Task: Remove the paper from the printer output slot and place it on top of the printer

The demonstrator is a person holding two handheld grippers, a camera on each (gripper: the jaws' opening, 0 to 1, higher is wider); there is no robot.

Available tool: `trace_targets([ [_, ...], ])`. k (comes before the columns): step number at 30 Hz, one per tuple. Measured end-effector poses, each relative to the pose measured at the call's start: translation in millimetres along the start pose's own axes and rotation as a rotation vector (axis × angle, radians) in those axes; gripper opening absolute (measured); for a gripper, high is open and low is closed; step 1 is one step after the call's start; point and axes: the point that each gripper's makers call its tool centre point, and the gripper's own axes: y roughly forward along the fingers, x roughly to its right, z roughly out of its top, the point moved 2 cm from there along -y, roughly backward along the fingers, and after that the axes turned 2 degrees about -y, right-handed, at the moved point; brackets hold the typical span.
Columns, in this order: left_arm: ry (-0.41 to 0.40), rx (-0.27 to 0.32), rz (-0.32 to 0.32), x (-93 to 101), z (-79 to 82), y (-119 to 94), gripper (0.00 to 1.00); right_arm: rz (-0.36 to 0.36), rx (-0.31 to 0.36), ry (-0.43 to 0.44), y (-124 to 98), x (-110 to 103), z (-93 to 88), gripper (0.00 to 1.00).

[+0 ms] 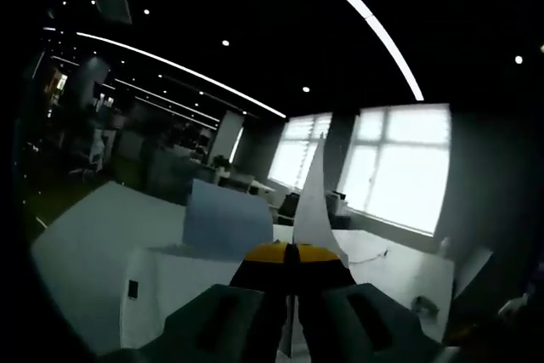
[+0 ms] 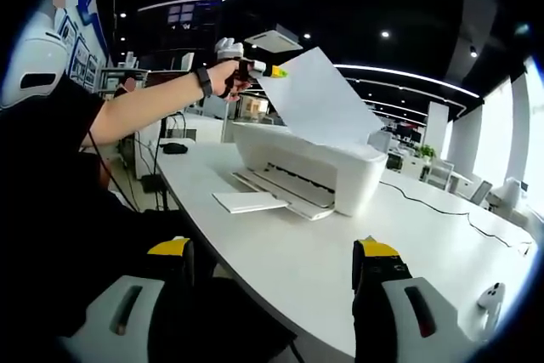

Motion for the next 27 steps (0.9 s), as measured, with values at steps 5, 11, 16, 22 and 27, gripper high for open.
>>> trace_targets([
  [5, -0.007, -0.005, -0.001, -2.3, -2.3, 0.3, 0.05, 0.002, -0.002, 0.002, 1.4, -0.4, -0.9, 0.71],
  [11, -0.009, -0.02, -0.002, -3.4, -13.0, 0.5, 0.05, 0.006, -0.001, 0.002, 1.9, -1.5, -1.1, 0.71],
  [16, -0.016, -0.02, 0.002, -6.3, -15.7, -0.5, 0.05, 0.003, -0.002, 0.005, 0.9, -0.8, -2.0, 0.71],
  [22, -0.024, -0.012, 0.009, -9.8, -17.0, -2.6, 0.05, 0.005, -0.002, 0.005, 1.7, -1.6, -2.5, 0.71],
  [27, -0.031, -0.017, 0.01, -14.1, -20.9, -2.8, 0.05, 0.005, -0.001, 0.006, 1.5, -1.8, -2.9, 0.71],
])
